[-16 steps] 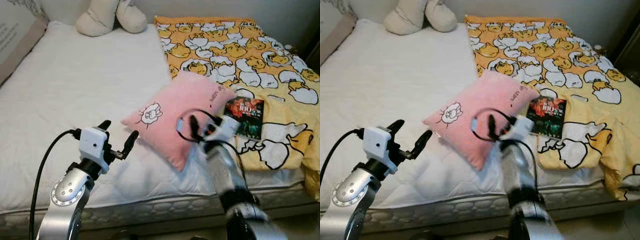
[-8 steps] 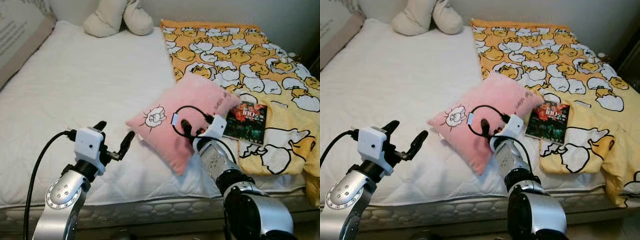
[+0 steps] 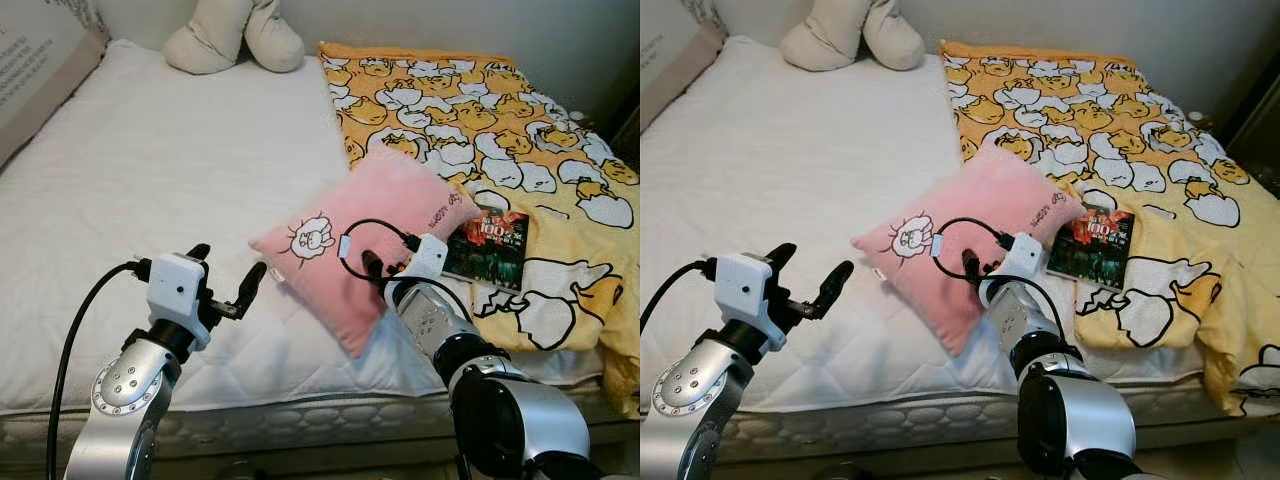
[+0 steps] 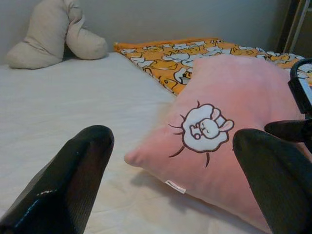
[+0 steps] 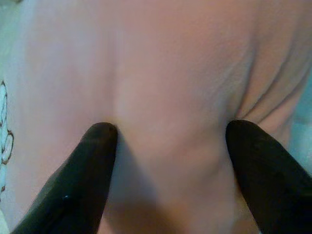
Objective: Clean up the room
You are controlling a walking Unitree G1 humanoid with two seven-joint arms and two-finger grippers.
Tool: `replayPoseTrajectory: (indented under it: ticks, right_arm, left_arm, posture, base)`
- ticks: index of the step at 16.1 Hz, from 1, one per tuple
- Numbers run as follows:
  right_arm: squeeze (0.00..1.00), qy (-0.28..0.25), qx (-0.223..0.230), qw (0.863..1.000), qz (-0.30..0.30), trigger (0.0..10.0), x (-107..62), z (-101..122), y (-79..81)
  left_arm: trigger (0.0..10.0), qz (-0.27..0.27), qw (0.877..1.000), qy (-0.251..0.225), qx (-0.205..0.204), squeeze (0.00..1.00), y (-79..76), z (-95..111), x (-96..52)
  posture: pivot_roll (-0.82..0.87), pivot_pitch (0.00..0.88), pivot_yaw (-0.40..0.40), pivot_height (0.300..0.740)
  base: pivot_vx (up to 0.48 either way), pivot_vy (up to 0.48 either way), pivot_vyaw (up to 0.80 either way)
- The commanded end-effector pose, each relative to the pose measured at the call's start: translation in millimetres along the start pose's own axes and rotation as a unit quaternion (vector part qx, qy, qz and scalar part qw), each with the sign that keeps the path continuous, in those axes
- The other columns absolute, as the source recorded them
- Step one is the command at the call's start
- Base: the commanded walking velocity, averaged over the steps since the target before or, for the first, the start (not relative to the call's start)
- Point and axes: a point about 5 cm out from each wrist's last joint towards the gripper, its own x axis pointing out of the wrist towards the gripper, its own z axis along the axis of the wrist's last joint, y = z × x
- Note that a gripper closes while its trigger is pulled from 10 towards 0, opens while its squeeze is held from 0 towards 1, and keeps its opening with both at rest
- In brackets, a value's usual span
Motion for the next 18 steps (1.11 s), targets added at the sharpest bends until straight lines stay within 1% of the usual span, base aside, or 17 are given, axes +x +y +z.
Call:
replayPoseTrajectory:
  ticks: [1,6,9,10,14,16,17,18]
  right_arm:
    - [0.0,0.012,-0.008,1.0,0.003,0.0,0.4,-2.4,2.4]
    - [0.0,0.011,-0.012,1.0,0.024,0.0,0.4,-4.4,7.1]
    - [0.0,0.02,-0.025,0.999,0.023,0.0,-1.2,-11.8,1.2]
    - [0.0,0.027,-0.028,0.999,0.019,0.0,-2.2,-15.3,-3.6]
    - [0.0,0.026,-0.043,0.998,0.029,0.0,-2.9,-13.4,-6.3]
    - [0.0,0.025,-0.079,0.995,0.059,0.0,-3.2,-3.1,-7.5]
    - [0.0,0.025,-0.089,0.994,0.065,0.0,-3.3,-0.6,-7.8]
    - [0.0,0.017,-0.128,0.988,0.079,0.0,-4.5,14.9,-13.4]
  left_arm:
    - [10.0,-0.005,1.0,-0.005,-0.003,0.0,-2.5,4.2,4.9]
    - [10.0,-0.01,1.0,-0.001,0.0,0.0,-2.7,4.1,8.6]
    - [10.0,-0.013,1.0,0.001,0.002,0.0,-2.9,3.7,11.5]
    - [10.0,-0.015,1.0,0.003,0.003,0.0,-3.7,3.2,12.6]
    - [10.0,-0.017,1.0,0.005,0.004,0.0,-4.1,2.3,14.8]
    - [10.0,-0.019,1.0,0.007,0.005,0.0,-4.7,1.4,16.7]
    - [10.0,-0.019,1.0,0.007,0.006,0.0,-4.6,1.3,16.9]
    - [10.0,-0.019,1.0,0.008,0.005,0.0,-4.8,1.0,17.7]
  posture:
    - [0.14,0.0,-0.054,0.719]
    - [0.13,0.0,-0.049,0.719]
    - [0.12,0.0,-0.048,0.719]
    - [0.12,0.0,-0.05,0.719]
    - [0.11,0.0,-0.051,0.719]
    - [0.11,0.0,-0.052,0.719]
    - [0.11,0.0,-0.052,0.719]
    - [0.1,0.0,-0.051,0.719]
  base:
    - [0.0,0.0,0.0]
    - [0.0,0.0,0.0]
    - [0.0,0.0,0.0]
    - [0.0,0.0,0.0]
    - [0.0,0.0,0.0]
    - [0.0,0.0,0.0]
    - [0.0,0.0,0.0]
    - [0.0,0.0,0.0]
